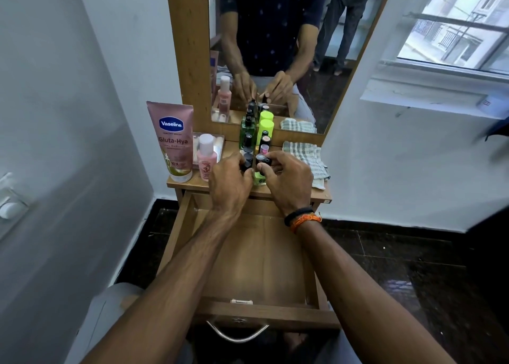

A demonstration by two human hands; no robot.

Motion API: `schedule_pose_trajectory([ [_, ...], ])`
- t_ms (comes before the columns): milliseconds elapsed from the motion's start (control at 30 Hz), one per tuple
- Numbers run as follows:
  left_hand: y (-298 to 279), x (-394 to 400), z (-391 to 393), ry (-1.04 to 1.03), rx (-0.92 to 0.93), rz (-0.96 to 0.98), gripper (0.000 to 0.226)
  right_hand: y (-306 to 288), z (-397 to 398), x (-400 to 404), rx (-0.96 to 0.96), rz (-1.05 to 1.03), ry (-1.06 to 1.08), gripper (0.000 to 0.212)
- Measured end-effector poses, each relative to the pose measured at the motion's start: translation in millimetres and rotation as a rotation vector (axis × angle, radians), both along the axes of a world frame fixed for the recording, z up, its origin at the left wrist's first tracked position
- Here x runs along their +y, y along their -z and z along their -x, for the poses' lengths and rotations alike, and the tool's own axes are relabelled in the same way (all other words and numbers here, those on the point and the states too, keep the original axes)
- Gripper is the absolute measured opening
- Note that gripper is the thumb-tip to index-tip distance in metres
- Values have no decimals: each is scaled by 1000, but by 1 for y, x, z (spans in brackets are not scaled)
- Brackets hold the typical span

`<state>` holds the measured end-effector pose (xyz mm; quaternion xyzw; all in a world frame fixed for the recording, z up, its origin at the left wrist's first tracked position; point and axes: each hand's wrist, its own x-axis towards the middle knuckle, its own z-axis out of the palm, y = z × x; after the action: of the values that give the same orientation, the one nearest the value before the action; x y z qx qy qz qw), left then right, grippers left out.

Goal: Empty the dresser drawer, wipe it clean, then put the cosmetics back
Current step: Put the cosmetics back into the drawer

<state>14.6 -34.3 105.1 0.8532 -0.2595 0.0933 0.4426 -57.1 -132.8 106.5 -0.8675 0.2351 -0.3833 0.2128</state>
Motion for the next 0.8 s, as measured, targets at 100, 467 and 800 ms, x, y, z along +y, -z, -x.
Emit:
schedule_pose_trajectory([
  [100,-3,5,5,1,6,20,21,-4,15,2,-75,-32,27,23],
  [467,31,30,41,201,99,25,21,28,102,-9,83,-183,155,27],
  [800,72,7,39,391,302,-111,23,54,99,-23,285,-175,81,31],
])
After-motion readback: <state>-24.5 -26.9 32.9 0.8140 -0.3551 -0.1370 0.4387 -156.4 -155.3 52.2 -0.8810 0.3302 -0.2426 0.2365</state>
